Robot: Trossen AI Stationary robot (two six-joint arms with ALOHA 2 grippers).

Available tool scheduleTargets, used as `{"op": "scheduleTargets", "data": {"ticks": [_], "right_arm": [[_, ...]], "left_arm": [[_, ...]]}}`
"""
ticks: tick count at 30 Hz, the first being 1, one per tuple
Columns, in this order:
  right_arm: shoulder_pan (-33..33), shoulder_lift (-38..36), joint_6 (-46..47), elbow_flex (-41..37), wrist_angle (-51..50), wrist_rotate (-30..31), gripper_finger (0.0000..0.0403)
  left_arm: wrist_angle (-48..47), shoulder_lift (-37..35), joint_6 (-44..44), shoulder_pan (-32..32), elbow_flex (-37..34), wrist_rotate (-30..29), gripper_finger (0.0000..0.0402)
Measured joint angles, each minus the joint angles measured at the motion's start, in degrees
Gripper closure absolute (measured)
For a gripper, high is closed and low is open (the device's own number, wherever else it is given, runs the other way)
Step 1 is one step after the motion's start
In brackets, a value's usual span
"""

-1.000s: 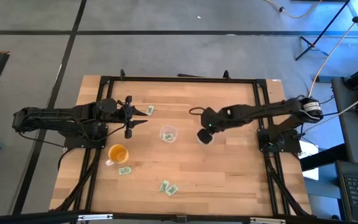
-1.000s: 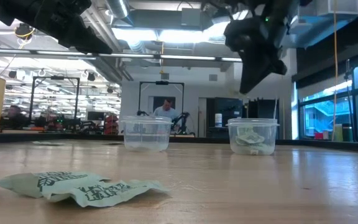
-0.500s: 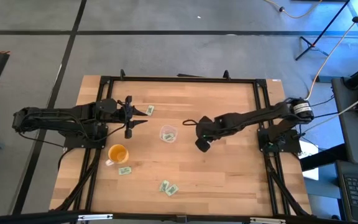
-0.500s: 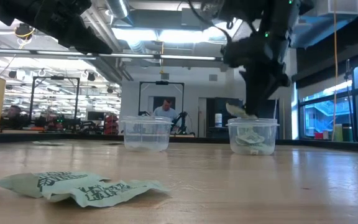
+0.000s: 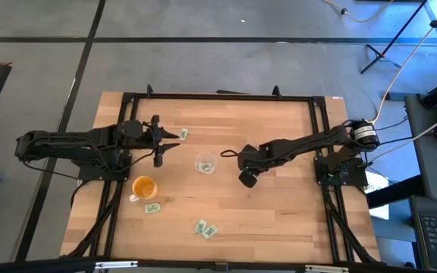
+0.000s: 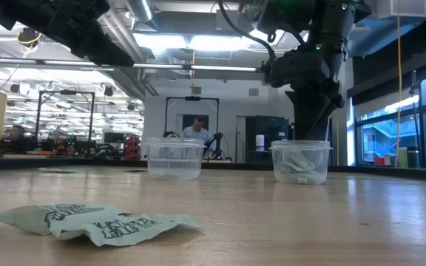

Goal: Pick and place Stevia / Truvia into bins
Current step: Put the stevia packet into the right transparent container, then put the stevia packet into the left transparent container

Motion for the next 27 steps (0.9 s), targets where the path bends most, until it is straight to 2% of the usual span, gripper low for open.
{"op": "scheduleTargets", "data": {"ticks": [4,8,11,13,15,17,22,27], "right_arm": [[0.00,-0.11,-0.62,0.30,-1.49,0.10,0.0324],[0.00,-0.13,-1.65,5.00,-8.23,2.13,0.0296],[0.36,-0.17,-3.42,10.09,-14.06,6.83,0.0289],[0.39,-0.22,-5.70,13.41,-17.48,10.01,0.0288],[0.37,-0.28,-7.74,15.92,-20.37,11.56,0.0287],[-0.35,-0.84,-10.86,17.21,-22.40,11.71,0.0287],[-4.91,-7.22,-16.66,14.05,-20.24,11.59,0.0287],[-9.77,-17.00,-23.95,5.42,-7.18,9.98,0.0287]], "left_arm": [[0.00,0.00,-0.15,0.00,0.00,-0.17,0.0288],[-0.96,-0.01,-1.95,0.02,0.12,-0.29,0.0288],[-9.25,0.57,-5.09,0.08,2.65,-1.47,0.0288],[-16.48,1.72,-8.14,0.63,5.39,-4.37,0.0288],[-22.97,3.62,-10.90,1.76,8.16,-7.26,0.0288],[-27.98,5.85,-12.82,3.29,10.48,-7.77,0.0287],[-33.24,12.41,-13.23,6.50,12.57,-4.34,0.0276],[-34.11,19.58,-11.84,8.67,12.58,-3.49,0.0249]]}}
